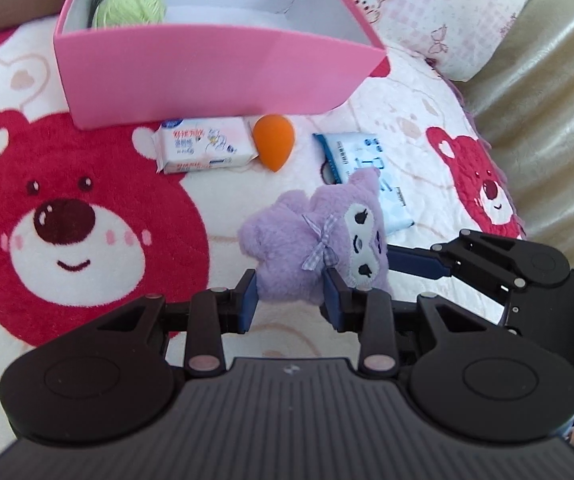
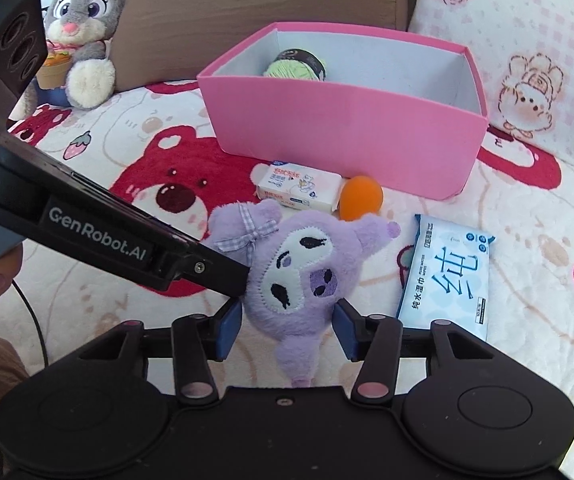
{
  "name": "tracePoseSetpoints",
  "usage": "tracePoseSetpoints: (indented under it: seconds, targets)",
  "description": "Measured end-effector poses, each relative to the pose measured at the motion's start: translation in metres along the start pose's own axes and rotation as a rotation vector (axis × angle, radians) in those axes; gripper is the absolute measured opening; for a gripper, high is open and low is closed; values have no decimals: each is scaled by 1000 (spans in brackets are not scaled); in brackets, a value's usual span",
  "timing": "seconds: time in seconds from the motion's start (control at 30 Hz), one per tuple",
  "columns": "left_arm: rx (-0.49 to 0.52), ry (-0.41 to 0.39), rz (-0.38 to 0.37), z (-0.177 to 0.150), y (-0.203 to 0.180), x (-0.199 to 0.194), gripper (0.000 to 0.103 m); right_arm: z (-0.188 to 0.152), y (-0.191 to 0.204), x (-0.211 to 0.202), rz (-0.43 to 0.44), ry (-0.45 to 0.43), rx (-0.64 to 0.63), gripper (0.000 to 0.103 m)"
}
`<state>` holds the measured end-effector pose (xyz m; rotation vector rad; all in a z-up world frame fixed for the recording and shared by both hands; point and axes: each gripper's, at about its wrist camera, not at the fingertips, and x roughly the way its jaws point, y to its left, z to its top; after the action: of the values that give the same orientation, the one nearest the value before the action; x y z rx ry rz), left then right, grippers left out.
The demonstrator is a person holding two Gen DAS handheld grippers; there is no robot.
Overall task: Organize objects
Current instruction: 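Lift the purple plush toy with the left gripper and carry it over the pink box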
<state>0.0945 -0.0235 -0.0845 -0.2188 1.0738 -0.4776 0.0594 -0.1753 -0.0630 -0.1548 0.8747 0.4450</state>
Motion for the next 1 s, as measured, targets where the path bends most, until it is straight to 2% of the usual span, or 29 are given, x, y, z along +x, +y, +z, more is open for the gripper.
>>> tracePoseSetpoints:
  seconds: [0.33, 0.7, 1.0]
  targets:
    - [89, -16, 16, 4, -29, -41, 34, 15, 14, -31, -9, -35, -44, 71]
    - [91, -41, -3, 13, -31, -72, 34, 35, 31, -54, -16, -61, -73, 72]
    - [118, -75, 45, 16, -34, -95, 34, 50, 46, -64, -11, -85, -124, 73]
